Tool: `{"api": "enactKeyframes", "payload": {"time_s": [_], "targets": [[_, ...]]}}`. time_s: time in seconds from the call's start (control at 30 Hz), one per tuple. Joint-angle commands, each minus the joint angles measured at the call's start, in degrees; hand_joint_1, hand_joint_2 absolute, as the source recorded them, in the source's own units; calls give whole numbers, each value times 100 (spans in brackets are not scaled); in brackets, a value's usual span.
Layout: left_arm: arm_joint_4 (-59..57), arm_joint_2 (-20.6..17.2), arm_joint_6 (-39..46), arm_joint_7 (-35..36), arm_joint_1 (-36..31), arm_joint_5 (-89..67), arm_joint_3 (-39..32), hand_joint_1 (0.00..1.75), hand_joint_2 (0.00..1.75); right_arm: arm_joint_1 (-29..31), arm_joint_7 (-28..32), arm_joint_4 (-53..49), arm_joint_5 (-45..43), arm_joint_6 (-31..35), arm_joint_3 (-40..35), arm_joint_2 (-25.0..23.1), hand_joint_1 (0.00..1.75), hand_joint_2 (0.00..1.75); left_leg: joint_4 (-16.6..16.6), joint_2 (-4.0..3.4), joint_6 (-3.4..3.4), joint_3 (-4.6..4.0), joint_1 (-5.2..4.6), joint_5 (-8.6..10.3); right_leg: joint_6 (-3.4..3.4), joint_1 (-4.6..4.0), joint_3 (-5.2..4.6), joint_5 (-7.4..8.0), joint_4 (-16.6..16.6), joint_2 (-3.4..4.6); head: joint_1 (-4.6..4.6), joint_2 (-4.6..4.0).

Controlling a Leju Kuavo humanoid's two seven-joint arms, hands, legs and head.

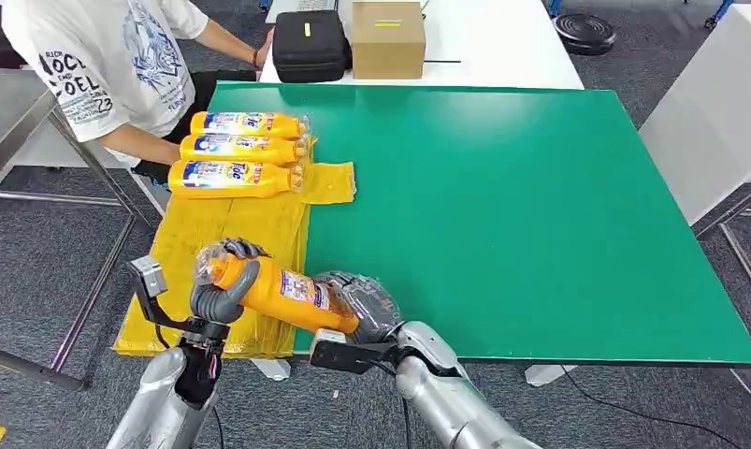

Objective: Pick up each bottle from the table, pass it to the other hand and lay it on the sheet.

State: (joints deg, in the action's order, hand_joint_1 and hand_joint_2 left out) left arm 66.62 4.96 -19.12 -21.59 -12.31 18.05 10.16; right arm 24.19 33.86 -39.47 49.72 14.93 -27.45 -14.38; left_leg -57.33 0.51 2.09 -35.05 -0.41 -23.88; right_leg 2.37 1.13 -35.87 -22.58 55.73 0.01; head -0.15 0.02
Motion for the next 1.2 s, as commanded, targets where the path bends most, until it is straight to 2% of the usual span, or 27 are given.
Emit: {"api": "enactKeyframes", "payload": {"time_s": [0.03, 0.07, 0.3, 0.47, 0.57, 0.77, 1.03, 1.2], "targets": [[14, -92, 56, 80, -29, -101, 157, 175, 175, -5, 69, -569, -213, 153, 119, 51, 0, 175, -2, -2, -8, 15, 5, -10, -8, -6, 16, -9, 0, -1, 0, 0], [32, -100, 54, 80, -17, -101, 158, 175, 175, -15, 66, -616, -225, 176, 131, 43, 0, 0, 2, -4, -7, 12, 1, -7, -6, -1, 11, -6, 0, 2, 0, 0], [130, -118, -1, 89, 49, -44, 157, 175, 175, -97, 105, -857, -431, 230, 240, 38, 0, 0, -1, -5, -12, 26, 9, -15, -11, -9, 29, -12, -3, 2, 0, 0], [109, -113, -47, 126, 8, 65, 142, 175, 175, -171, 379, -1090, -780, 219, 333, 76, 0, 0, 2, 2, -8, 14, 5, -6, -8, -6, 16, -7, -3, -4, 0, 0], [65, -107, -74, 146, -69, 134, 130, 175, 175, -274, 604, -1438, -1220, -157, 351, 137, 0, 0, 3, 4, -8, 14, 4, -6, -7, -5, 16, -8, -3, -7, 0, 0], [159, -83, -58, 47, -164, 437, -89, 175, 175, -463, 614, -2152, -1951, -848, 309, 336, 0, 0, 0, 9, -8, 13, 6, -6, -8, -6, 16, -9, -2, -11, 0, 0], [513, 4, -5, -60, -184, 788, -192, 175, 175, -392, 614, -2061, -2262, -847, 412, 411, 0, 0, -2, 8, -9, 16, 6, -7, -9, -7, 20, -9, -2, -11, 0, 0], [993, 77, -67, -17, -153, 1834, -177, 175, 175, -369, 614, -1715, -2454, -820, 507, 483, 0, 0, -7, 8, -12, 21, 13, -14, -11, -14, 28, -15, -1, -13, 0, 0]]}}
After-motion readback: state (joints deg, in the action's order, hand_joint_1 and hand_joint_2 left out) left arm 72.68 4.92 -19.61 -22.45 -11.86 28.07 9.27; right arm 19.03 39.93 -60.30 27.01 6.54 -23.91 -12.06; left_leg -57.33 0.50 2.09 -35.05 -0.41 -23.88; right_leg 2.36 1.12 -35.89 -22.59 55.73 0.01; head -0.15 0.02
